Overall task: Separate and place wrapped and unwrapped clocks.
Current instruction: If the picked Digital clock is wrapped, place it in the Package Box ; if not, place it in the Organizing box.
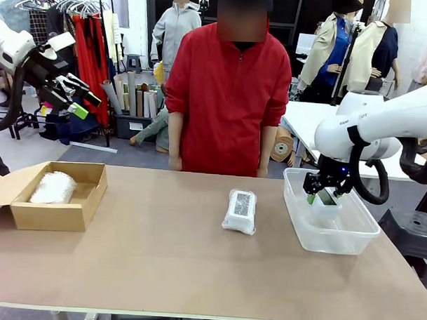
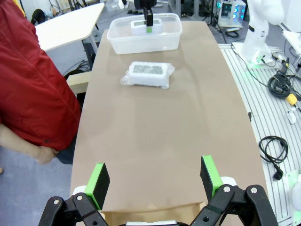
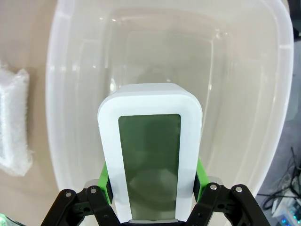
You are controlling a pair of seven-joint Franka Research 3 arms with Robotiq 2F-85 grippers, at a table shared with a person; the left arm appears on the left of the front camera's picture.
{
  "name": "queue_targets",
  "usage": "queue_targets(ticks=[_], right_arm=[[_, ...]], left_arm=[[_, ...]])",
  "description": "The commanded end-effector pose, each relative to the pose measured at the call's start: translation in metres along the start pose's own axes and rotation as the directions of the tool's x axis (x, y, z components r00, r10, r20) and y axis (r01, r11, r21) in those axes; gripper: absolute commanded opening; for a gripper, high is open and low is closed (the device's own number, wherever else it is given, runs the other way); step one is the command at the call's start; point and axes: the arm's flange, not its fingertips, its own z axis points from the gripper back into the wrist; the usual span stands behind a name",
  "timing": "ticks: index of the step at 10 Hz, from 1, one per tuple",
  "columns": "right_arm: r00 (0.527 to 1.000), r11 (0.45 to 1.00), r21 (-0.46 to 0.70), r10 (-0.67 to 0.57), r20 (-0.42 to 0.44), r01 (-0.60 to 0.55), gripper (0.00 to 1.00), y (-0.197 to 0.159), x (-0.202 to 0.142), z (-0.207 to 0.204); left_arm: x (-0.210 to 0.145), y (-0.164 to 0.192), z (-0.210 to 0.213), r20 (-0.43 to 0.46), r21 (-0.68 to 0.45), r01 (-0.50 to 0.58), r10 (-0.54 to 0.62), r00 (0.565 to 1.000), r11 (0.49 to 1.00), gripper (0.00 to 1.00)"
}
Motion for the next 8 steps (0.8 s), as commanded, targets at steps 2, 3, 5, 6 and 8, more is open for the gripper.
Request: queue_targets(ticks=[2, 3, 5, 6, 8], right_arm=[[0.999, 0.998, -0.032, -0.046, -0.003, 0.046, 0.40, -0.009, 0.007, -0.015], [0.998, 0.998, -0.034, -0.058, -0.011, 0.057, 0.40, -0.012, 0.007, -0.023], [0.997, 0.996, -0.052, -0.069, -0.026, 0.067, 0.40, -0.014, 0.008, -0.036], [0.997, 0.995, -0.060, -0.076, -0.027, 0.074, 0.40, -0.015, 0.009, -0.041], [0.996, 0.996, -0.049, -0.081, -0.046, 0.079, 0.40, -0.017, 0.007, -0.049]], left_arm=[[-0.001, -0.001, -0.001, -0.004, -0.008, 0.014, -0.014, 1.000, 1.000, 1.00], [-0.001, -0.001, -0.001, -0.004, -0.008, 0.014, -0.014, 1.000, 1.000, 1.00], [-0.001, -0.001, -0.001, -0.004, -0.008, 0.014, -0.014, 1.000, 1.000, 1.00], [-0.001, -0.001, -0.001, -0.004, -0.008, 0.014, -0.014, 1.000, 1.000, 1.00], [-0.001, -0.001, -0.001, -0.004, -0.008, 0.014, -0.014, 1.000, 1.000, 1.00]])
